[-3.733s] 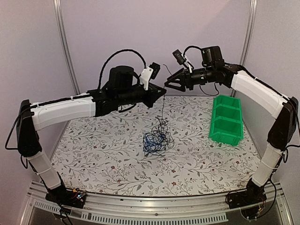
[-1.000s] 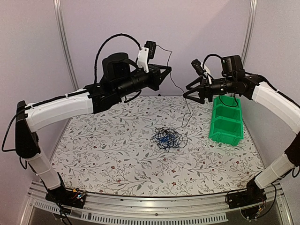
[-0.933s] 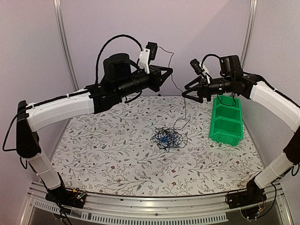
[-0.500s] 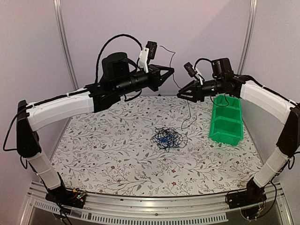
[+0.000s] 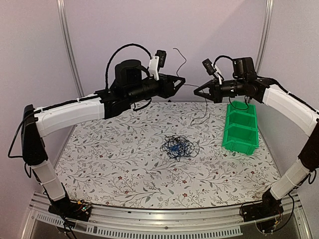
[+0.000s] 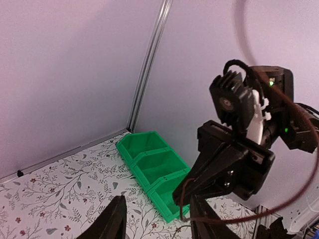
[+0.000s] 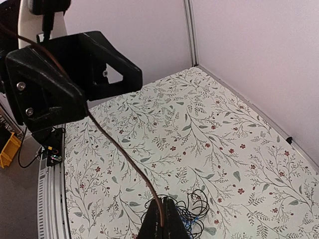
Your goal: Untangle the cables
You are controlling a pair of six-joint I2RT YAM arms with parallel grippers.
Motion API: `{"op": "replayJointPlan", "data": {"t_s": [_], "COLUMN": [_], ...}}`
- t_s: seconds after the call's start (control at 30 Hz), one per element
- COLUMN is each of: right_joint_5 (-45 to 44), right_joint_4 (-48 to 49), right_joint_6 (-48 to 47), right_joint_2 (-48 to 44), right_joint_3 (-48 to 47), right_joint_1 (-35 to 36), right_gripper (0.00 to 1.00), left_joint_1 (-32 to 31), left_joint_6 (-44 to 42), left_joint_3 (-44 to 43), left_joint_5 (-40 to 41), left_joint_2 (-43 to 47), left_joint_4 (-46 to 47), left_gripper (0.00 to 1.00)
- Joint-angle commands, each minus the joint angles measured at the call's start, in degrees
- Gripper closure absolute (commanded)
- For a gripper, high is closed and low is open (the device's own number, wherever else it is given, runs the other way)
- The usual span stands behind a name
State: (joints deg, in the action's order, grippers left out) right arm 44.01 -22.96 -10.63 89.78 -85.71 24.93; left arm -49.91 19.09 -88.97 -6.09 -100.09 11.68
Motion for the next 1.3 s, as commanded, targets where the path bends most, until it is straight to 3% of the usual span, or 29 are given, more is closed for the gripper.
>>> {"op": "replayJointPlan", "data": {"t_s": [0.0, 0.37, 0.83, 1.27], "right_joint_5": [-2.9, -10.8, -16.0, -17.2], "right_joint_4": [-0.4, -1.8, -1.2, 4.5], "right_joint_6": [1.6, -2.6, -7.6, -2.4], "right_joint_2": [-4.9, -10.5, -11.2, -5.9], "right_joint_3": [2.8, 12.6, 23.2, 26.0], "right_joint_1": [-6.0, -20.4, -27.0, -33.8], "right_gripper": [1.00, 1.00, 1.00, 1.00], "left_joint_1": [2.2, 2.7, 3.2, 3.2], "left_joint_6": [3.9, 4.0, 5.0, 4.8], "left_joint_3": [1.3, 9.0, 7.1, 6.0], "left_joint_5": [4.5, 3.6, 0.5, -0.8], "left_joint_2": [-0.6, 2.8, 0.4, -0.6], "left_joint_4": [-4.0, -4.6, -5.1, -6.0], "left_gripper": [0.49, 0.45, 0.47, 0.48]}}
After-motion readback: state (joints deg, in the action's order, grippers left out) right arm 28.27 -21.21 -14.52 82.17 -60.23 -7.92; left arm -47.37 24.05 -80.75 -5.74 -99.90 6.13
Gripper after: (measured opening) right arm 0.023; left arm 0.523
